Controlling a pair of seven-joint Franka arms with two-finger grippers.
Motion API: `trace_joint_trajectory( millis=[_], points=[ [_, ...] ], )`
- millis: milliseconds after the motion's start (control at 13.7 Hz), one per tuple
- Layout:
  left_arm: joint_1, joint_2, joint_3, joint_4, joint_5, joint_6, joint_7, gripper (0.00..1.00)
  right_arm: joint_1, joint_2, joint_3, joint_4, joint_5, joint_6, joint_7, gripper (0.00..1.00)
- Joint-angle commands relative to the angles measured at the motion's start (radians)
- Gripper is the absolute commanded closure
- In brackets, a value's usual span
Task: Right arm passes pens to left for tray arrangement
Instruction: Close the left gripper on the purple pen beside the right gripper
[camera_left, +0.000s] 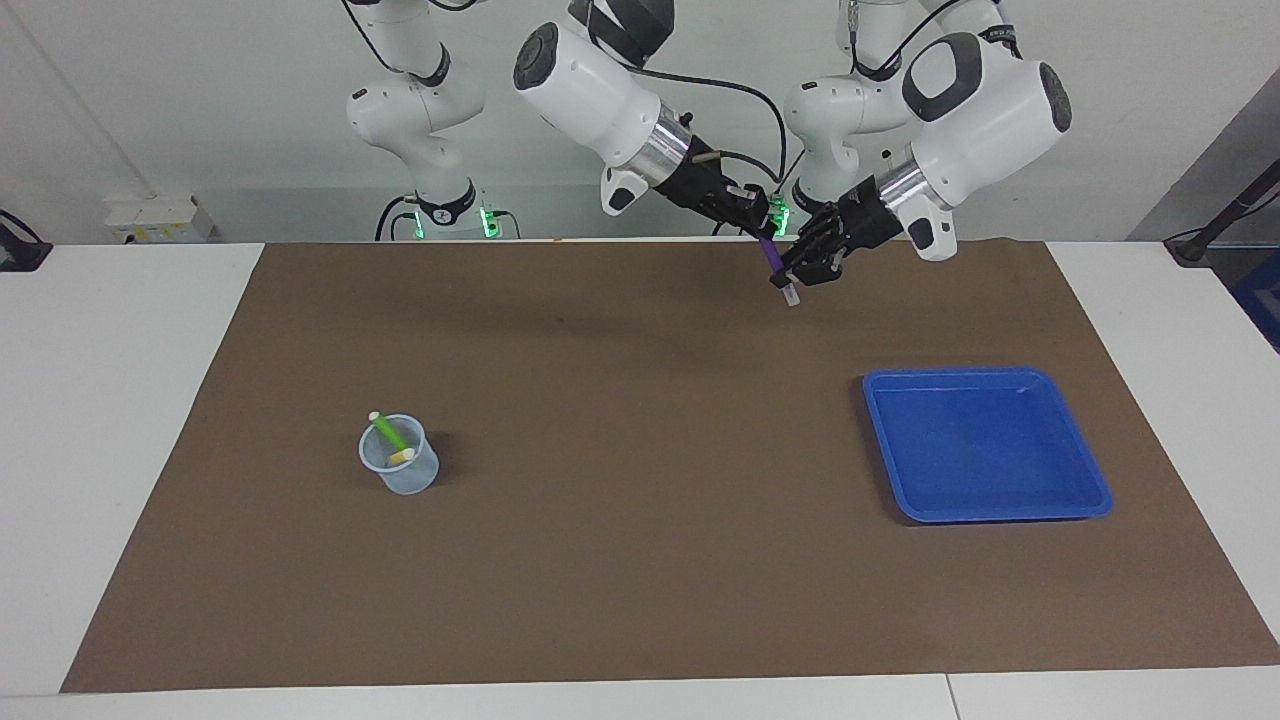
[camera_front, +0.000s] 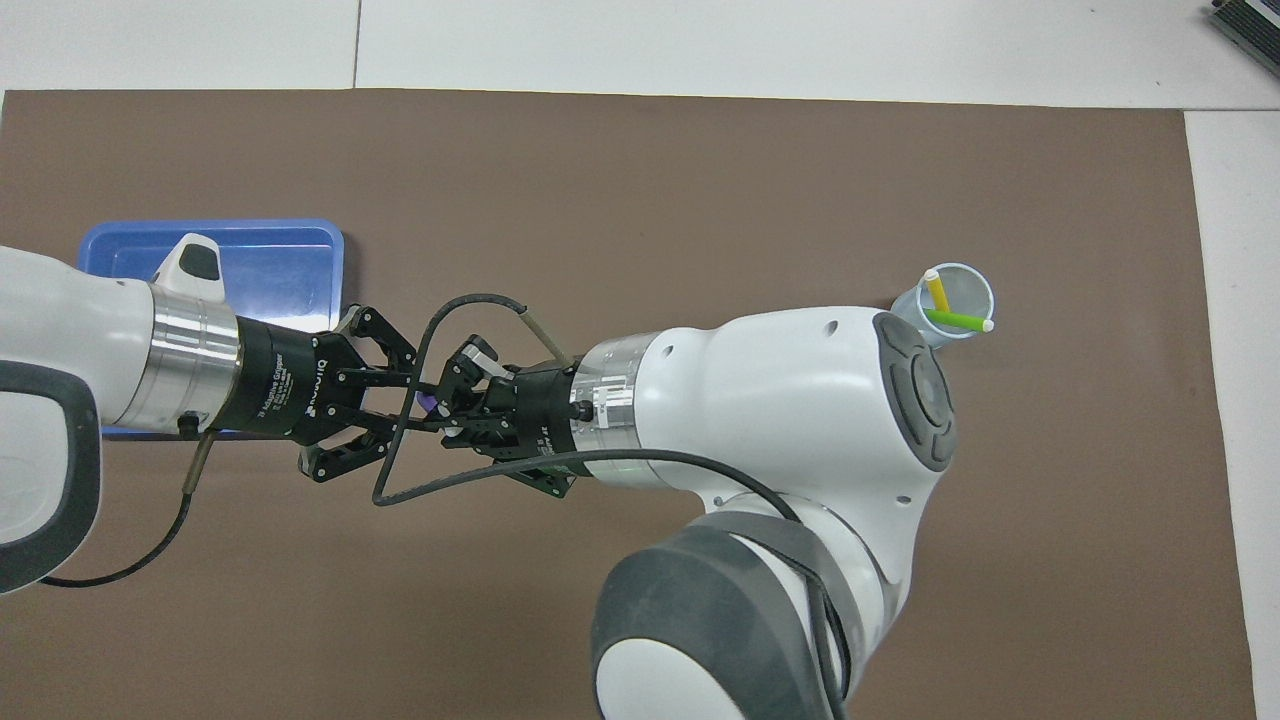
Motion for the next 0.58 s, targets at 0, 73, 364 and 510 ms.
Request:
trace_joint_trajectory(
  millis=[0,73,364,510],
  points=[
    [-0.008,-0.032,0.008,-0.034,-0.054,0.01,0.011,1.0,-0.004,-0.003,0.003,-0.006,0.028,0.014,0.004,1.0],
    [-0.008,-0.032,0.008,-0.034,-0.054,0.01,0.011,1.0,-0.004,-0.003,0.003,-0.006,0.028,0.012,0.004,1.0],
    [-0.017,-0.032,0.007,-0.031,-0.053,0.01,0.016,1.0,-0.004,-0.005,0.003,-0.009,0.028,0.009,0.006,1.0],
    [-0.019,-0.032,0.004,-0.026,-0.053,0.016,0.016,1.0,-0.004,-0.005,0.003,-0.009,0.028,0.007,0.007,0.9]
  ],
)
